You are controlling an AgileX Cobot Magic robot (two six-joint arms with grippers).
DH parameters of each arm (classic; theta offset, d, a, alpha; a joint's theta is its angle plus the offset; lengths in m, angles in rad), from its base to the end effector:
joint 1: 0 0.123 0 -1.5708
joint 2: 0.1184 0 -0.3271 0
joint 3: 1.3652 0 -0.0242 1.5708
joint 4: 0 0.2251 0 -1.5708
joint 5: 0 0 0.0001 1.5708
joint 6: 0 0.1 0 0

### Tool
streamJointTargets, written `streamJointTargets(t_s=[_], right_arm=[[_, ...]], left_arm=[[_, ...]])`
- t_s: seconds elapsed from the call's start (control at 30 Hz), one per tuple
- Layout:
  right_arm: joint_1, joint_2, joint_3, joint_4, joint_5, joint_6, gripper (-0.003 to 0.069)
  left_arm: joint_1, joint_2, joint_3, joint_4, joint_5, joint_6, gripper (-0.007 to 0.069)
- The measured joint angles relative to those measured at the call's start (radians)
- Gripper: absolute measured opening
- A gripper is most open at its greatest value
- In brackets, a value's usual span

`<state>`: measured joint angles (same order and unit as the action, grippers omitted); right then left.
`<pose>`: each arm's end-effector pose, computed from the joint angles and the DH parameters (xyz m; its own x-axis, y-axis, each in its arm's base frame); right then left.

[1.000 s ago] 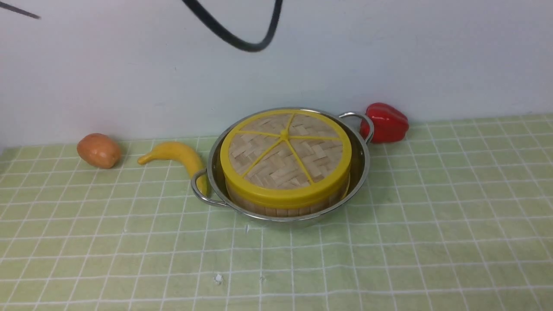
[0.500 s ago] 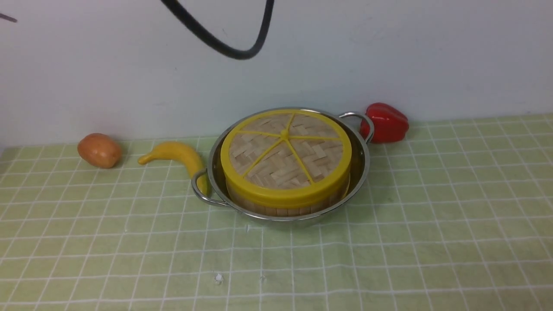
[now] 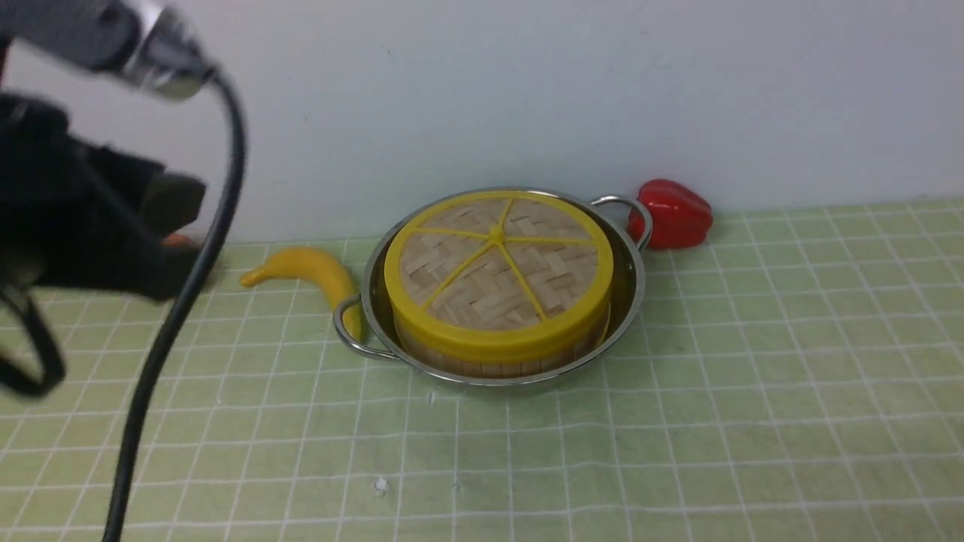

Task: Place the steamer in the pot on the green tablecloth, and put the lid on the steamer.

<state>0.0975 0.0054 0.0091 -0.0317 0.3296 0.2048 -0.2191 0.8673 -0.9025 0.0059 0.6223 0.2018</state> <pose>-0.0050 -0.0015 0.1784 -0.2641 0.1489 -0.9529 -0.0422 0.9853 0.1656 0.1246 -0.0274 0.3992 -0.4139 0.3023 -0.8586 0.3058 0.9346 0.1816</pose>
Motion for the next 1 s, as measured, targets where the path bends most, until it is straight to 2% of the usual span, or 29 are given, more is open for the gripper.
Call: streamJointTargets(t_s=[0.03,0.13,0.27,0.4,0.77,1.0], right_arm=[[0.000,0.000,0.000,0.000,0.000,0.000,0.0240],[0.000,0.000,0.000,0.000,0.000,0.000,0.0240],[0.000,0.000,0.000,0.000,0.000,0.000,0.0240],[0.000,0.000,0.000,0.000,0.000,0.000,0.0240],[0.000,0.000,0.000,0.000,0.000,0.000,0.0240],[0.000,0.000,0.000,0.000,0.000,0.000,0.0240]], left_arm=[[0.009,-0.012,0.018,-0.006,-0.011,0.000,0.0189],[0.159,-0.213,0.308,-0.019,-0.165,-0.005,0.0190],[0.260,-0.381,0.519,-0.023,-0.213,-0.022,0.0191],[0.317,-0.552,0.679,-0.025,-0.218,-0.026,0.0202],[0.326,-0.847,0.900,-0.045,-0.276,-0.042,0.0223],[0.326,-0.864,0.910,-0.051,-0.279,-0.051,0.0232]])
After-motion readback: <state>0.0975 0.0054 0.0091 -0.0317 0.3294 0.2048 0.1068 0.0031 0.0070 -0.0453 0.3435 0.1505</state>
